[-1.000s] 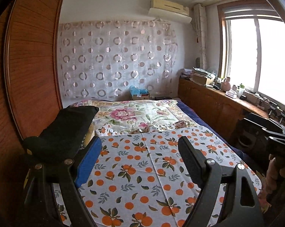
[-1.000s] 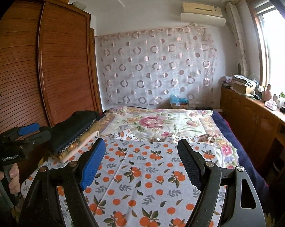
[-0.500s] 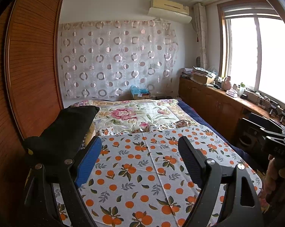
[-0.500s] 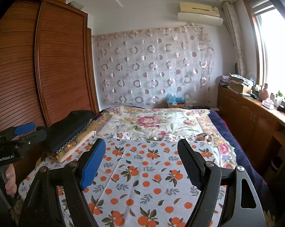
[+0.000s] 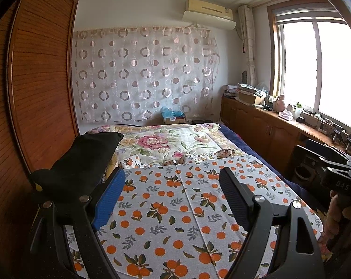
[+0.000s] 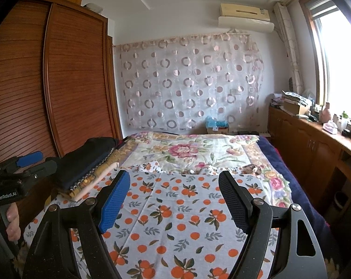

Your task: Fold small clothes

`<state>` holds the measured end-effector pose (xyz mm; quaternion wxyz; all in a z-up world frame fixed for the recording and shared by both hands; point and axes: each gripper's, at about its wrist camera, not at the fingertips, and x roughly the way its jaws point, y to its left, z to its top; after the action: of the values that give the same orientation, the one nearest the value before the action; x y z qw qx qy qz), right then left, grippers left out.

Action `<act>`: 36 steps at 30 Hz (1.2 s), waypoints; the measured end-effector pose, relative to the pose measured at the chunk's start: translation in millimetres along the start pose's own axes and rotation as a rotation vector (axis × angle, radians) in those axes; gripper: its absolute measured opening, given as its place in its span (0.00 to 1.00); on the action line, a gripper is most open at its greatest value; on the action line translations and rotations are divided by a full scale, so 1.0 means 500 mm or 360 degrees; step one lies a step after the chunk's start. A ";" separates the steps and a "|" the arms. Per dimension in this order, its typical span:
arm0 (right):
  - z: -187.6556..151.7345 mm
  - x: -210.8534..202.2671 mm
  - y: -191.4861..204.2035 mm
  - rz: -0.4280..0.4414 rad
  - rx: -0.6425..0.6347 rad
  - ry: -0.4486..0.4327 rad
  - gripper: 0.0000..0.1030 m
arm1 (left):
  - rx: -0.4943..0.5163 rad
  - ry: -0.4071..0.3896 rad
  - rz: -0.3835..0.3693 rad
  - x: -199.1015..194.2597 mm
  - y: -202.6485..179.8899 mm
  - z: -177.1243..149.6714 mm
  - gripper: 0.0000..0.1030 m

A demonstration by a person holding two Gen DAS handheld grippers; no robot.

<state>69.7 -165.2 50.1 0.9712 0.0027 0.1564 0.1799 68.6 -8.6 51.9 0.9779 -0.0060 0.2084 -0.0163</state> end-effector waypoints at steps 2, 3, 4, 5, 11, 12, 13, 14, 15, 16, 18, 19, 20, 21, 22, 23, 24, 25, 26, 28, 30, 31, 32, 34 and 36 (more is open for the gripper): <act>-0.002 0.001 -0.003 -0.0001 -0.0002 0.0002 0.78 | -0.0001 -0.0001 -0.0003 0.000 0.001 0.001 0.81; -0.001 0.002 -0.005 -0.0002 0.0000 0.0003 0.78 | -0.0001 -0.0002 -0.0003 0.000 0.003 0.002 0.81; -0.004 0.003 -0.008 0.0001 0.0001 0.0004 0.78 | 0.0000 -0.0002 0.0000 0.001 0.002 0.002 0.81; -0.005 0.004 -0.008 0.0003 0.0001 0.0006 0.78 | 0.0000 -0.0001 0.0000 0.001 0.002 0.001 0.81; -0.007 0.005 -0.008 0.0006 -0.0002 0.0006 0.78 | 0.0000 -0.0003 0.0001 0.002 0.003 -0.001 0.81; -0.007 0.005 -0.009 0.0006 -0.0003 0.0006 0.78 | -0.0002 -0.0005 0.0000 0.002 0.004 0.000 0.81; -0.007 0.005 -0.008 0.0006 -0.0001 0.0006 0.78 | -0.0003 -0.0005 -0.0001 0.002 0.004 0.000 0.81; -0.007 0.005 -0.008 0.0005 -0.0001 0.0005 0.78 | -0.0002 -0.0005 0.0000 0.003 0.004 -0.001 0.81; -0.007 0.005 -0.009 0.0004 -0.0001 0.0004 0.78 | -0.0001 -0.0006 0.0001 0.002 0.004 0.000 0.81; -0.007 0.006 -0.010 0.0006 -0.0001 0.0003 0.78 | 0.0000 -0.0007 0.0001 0.001 0.004 0.002 0.81; -0.007 0.005 -0.010 0.0005 -0.0002 0.0003 0.78 | -0.0001 -0.0008 0.0000 0.002 0.004 0.002 0.81; -0.007 0.006 -0.010 0.0006 -0.0003 0.0004 0.78 | -0.0001 -0.0009 0.0001 0.002 0.005 0.003 0.81; -0.007 0.006 -0.011 0.0006 -0.0003 0.0003 0.78 | -0.0001 -0.0008 0.0001 0.002 0.004 0.001 0.81; -0.007 0.006 -0.010 0.0006 -0.0003 0.0002 0.78 | 0.0000 -0.0007 0.0001 0.003 0.005 0.002 0.81; -0.007 0.007 -0.011 0.0007 -0.0003 0.0002 0.78 | 0.0000 -0.0007 0.0002 0.003 0.005 0.001 0.81; -0.008 0.007 -0.010 0.0006 -0.0003 0.0002 0.78 | 0.0001 -0.0008 0.0000 0.002 0.005 0.001 0.81; -0.007 0.008 -0.011 0.0006 -0.0003 0.0001 0.78 | 0.0001 -0.0008 0.0000 0.003 0.005 0.002 0.81; -0.008 0.008 -0.011 0.0006 -0.0002 0.0002 0.78 | 0.0000 -0.0008 0.0002 0.003 0.005 0.000 0.81; -0.008 0.007 -0.010 0.0008 -0.0004 0.0003 0.78 | 0.0000 -0.0010 -0.0001 0.003 0.005 0.000 0.81; -0.009 0.007 -0.010 0.0006 -0.0004 0.0001 0.78 | 0.0000 -0.0009 0.0002 0.004 0.005 0.000 0.81; -0.008 0.008 -0.011 0.0007 -0.0002 0.0001 0.78 | -0.0001 -0.0010 0.0000 0.004 0.005 -0.001 0.81; -0.009 0.007 -0.010 0.0007 -0.0003 0.0000 0.78 | 0.0000 -0.0009 0.0001 0.004 0.005 -0.001 0.81; -0.008 0.007 -0.010 0.0007 -0.0004 -0.0001 0.78 | 0.0001 -0.0010 0.0002 0.004 0.005 -0.002 0.81; -0.007 0.009 -0.012 0.0008 -0.0004 -0.0002 0.78 | 0.0000 -0.0010 -0.0001 0.004 0.006 -0.001 0.81; -0.007 0.009 -0.012 0.0008 -0.0003 -0.0002 0.78 | -0.0001 -0.0011 0.0001 0.005 0.006 -0.002 0.81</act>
<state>74.7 -169.2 45.1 0.9708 0.0021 0.1558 0.1823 70.7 -5.7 49.9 0.9786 -0.0062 0.2050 -0.0160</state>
